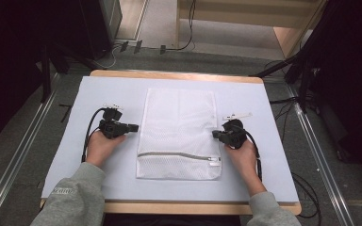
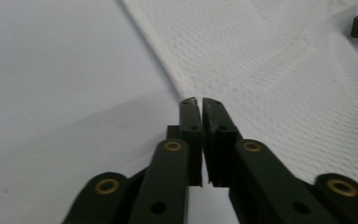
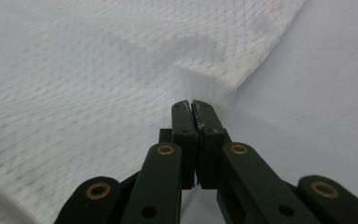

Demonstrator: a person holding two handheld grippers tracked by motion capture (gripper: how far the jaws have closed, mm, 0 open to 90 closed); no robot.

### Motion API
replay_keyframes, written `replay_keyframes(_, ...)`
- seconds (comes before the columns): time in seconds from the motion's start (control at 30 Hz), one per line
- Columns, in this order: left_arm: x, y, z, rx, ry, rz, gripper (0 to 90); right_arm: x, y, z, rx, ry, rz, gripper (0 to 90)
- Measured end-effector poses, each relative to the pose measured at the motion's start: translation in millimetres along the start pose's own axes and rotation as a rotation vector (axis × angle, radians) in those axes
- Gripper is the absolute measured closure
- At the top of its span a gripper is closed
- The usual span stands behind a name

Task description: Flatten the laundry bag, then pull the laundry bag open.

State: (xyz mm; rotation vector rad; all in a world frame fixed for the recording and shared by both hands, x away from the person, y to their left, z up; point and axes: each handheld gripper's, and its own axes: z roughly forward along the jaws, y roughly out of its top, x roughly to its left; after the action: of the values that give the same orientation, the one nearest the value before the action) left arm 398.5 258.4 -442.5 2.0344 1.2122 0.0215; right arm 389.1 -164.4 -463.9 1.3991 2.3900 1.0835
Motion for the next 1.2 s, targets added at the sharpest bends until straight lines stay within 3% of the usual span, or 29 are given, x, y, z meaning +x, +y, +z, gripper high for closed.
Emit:
replay_keyframes(0.07, -6.9, -0.8, -3.5, 0.006, 0.006, 0.033, 78.8, 5.5, -4.5, -9.9, -0.011, 0.033, -0.013, 87.8)
replay_keyframes(0.2, -17.5, -2.1, -9.8, -0.003, -0.013, 0.049, 67.5, 19.0, -12.7, -26.5, -0.041, 0.087, -0.023, 86.7)
replay_keyframes(0.43, -31.5, 0.1, -15.4, -0.024, -0.045, 0.083, 55.8, 33.1, -34.4, -34.9, 0.0, 0.129, -0.055, 86.2)
replay_keyframes(0.73, -49.3, 4.1, -10.0, -0.031, -0.06, 0.131, 47.5, 35.7, -42.1, -35.4, 0.026, 0.105, -0.064, 86.2)
replay_keyframes(0.87, -52.9, 6.5, -7.2, -0.029, -0.067, 0.14, 45.7, 29.1, -45.6, -32.0, 0.059, 0.094, -0.049, 86.7)
replay_keyframes(1.2, -58.3, 11.3, 1.0, -0.007, -0.084, 0.162, 44.6, 22.2, -48.9, -31.9, 0.061, 0.08, -0.04, 87.3)
